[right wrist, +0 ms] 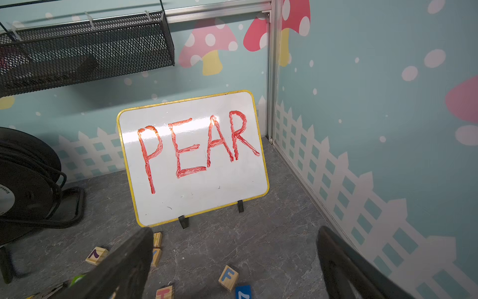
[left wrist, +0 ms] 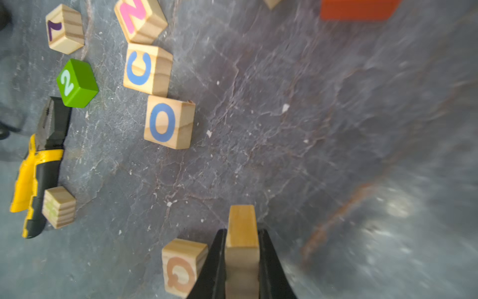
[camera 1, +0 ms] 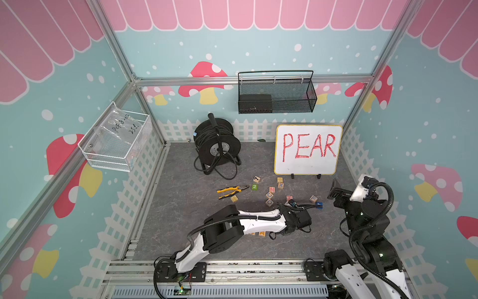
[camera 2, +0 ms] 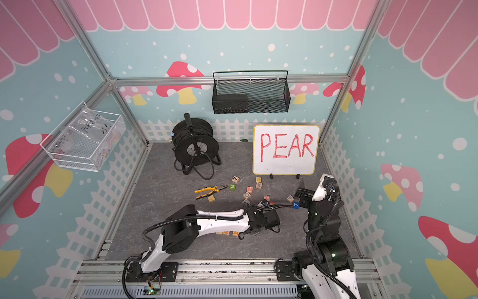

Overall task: Spell the uppercase word “pear” with letter blocks
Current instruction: Place the letter block at the center of the board.

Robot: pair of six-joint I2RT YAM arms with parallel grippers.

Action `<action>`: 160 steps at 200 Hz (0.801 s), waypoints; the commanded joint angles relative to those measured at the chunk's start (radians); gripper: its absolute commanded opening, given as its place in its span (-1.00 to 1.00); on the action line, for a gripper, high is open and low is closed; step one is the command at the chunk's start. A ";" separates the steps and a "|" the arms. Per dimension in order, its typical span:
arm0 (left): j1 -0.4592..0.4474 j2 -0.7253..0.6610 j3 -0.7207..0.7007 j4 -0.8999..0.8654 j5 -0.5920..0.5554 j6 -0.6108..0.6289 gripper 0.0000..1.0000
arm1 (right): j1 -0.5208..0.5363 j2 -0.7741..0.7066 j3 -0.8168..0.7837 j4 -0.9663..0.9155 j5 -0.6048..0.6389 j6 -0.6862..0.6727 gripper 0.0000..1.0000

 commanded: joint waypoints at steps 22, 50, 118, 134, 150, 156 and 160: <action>-0.021 0.044 0.069 -0.076 -0.074 0.024 -0.64 | 0.003 0.002 -0.005 0.021 0.009 -0.014 0.99; -0.033 0.050 0.085 -0.077 -0.055 0.022 -0.46 | 0.003 0.004 -0.004 0.020 0.008 -0.014 0.99; -0.049 0.057 0.134 -0.077 -0.004 0.003 -0.30 | 0.003 0.004 -0.007 0.021 0.008 -0.014 0.99; -0.050 0.055 0.145 -0.076 -0.004 0.003 -0.28 | 0.002 0.003 -0.007 0.020 0.010 -0.014 0.99; -0.050 0.055 0.154 -0.075 -0.001 0.008 -0.28 | 0.003 0.003 -0.007 0.021 0.010 -0.013 0.99; -0.050 0.055 0.157 -0.077 0.000 0.009 -0.28 | 0.003 0.002 -0.008 0.021 0.010 -0.014 0.99; -0.050 0.053 0.157 -0.077 0.001 0.009 -0.28 | 0.003 0.000 -0.008 0.021 0.011 -0.013 0.99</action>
